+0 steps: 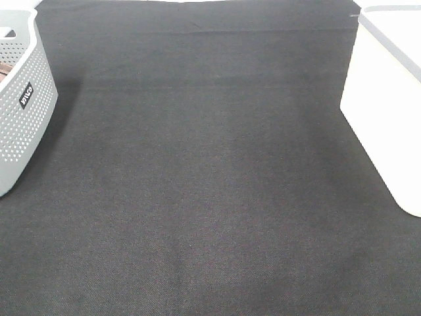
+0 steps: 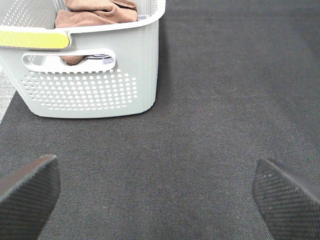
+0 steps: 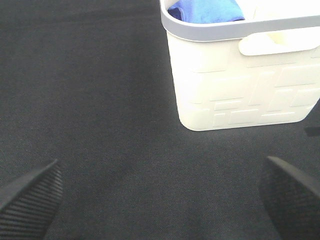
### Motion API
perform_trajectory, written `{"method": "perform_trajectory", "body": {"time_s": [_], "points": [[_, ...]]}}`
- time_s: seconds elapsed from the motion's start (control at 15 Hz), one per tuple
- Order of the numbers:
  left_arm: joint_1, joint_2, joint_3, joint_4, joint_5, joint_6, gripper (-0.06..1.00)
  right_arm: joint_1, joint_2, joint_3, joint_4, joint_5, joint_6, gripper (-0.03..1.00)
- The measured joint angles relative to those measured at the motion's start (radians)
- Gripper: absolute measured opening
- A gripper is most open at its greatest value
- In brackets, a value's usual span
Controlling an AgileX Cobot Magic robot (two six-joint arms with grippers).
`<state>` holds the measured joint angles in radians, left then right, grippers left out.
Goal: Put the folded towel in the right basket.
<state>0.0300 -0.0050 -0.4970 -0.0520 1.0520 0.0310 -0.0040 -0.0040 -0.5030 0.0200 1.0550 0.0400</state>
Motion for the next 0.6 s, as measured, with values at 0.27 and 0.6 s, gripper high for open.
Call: {"method": "perform_trajectory", "body": {"time_s": [0.27,0.6], "points": [[0.0,0.0,0.0,0.0,0.0,0.0,0.99,0.0,0.0,0.0,0.0,0.0,0.0,0.98],[0.0,0.0,0.0,0.0,0.0,0.0,0.99,0.0,0.0,0.0,0.0,0.0,0.0,0.98]]}}
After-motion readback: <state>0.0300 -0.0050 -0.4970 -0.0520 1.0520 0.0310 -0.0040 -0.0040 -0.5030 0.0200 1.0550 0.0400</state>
